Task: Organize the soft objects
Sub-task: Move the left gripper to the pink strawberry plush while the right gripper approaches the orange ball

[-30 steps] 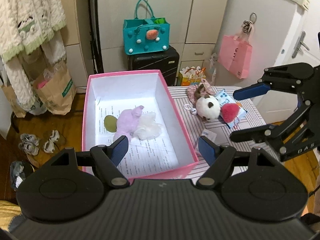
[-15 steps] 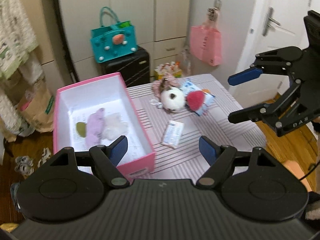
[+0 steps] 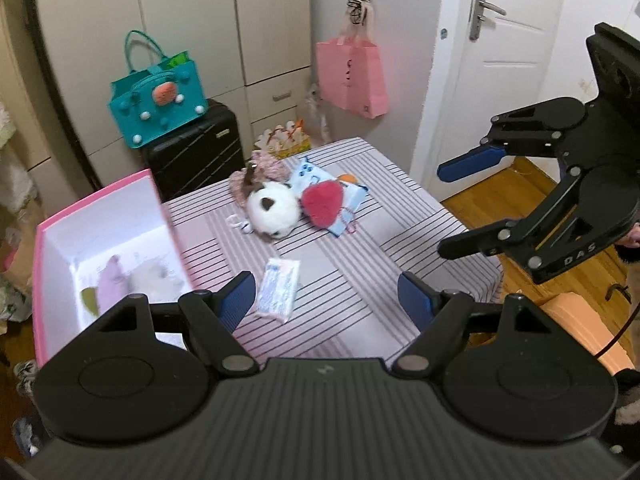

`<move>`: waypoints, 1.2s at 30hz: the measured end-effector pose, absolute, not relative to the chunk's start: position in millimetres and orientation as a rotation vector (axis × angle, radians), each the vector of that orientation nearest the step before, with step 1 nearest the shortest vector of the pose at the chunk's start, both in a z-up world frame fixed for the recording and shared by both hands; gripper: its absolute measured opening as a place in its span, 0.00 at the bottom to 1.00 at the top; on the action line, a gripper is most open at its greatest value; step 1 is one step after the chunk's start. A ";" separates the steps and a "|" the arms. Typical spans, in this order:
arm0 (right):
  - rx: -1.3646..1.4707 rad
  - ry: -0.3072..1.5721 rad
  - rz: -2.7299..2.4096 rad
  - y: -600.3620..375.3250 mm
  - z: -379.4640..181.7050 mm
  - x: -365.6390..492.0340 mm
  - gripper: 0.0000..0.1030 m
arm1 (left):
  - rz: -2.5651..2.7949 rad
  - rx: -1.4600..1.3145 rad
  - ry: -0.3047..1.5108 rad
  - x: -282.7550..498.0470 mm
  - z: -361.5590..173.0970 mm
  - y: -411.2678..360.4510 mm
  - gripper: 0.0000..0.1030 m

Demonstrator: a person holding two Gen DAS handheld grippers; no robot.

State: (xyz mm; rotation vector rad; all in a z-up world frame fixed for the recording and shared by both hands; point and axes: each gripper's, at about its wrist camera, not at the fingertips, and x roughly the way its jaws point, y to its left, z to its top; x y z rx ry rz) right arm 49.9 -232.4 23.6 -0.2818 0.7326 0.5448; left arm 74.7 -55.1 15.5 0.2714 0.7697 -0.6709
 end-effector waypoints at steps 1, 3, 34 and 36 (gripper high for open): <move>-0.285 0.735 0.540 -235.3 19.5 52.7 0.71 | -0.678 0.272 0.773 77.6 12.4 -59.0 0.76; -0.280 0.742 0.538 -241.8 12.6 59.0 0.71 | -0.693 0.266 0.787 85.4 5.3 -66.4 0.76; -0.257 0.702 0.447 -350.8 -127.7 179.0 0.70 | -0.626 0.069 0.736 202.1 -102.9 -149.9 0.55; -0.286 0.696 0.464 -347.5 -134.9 183.1 0.69 | -0.617 0.080 0.725 204.9 -106.6 -153.7 0.55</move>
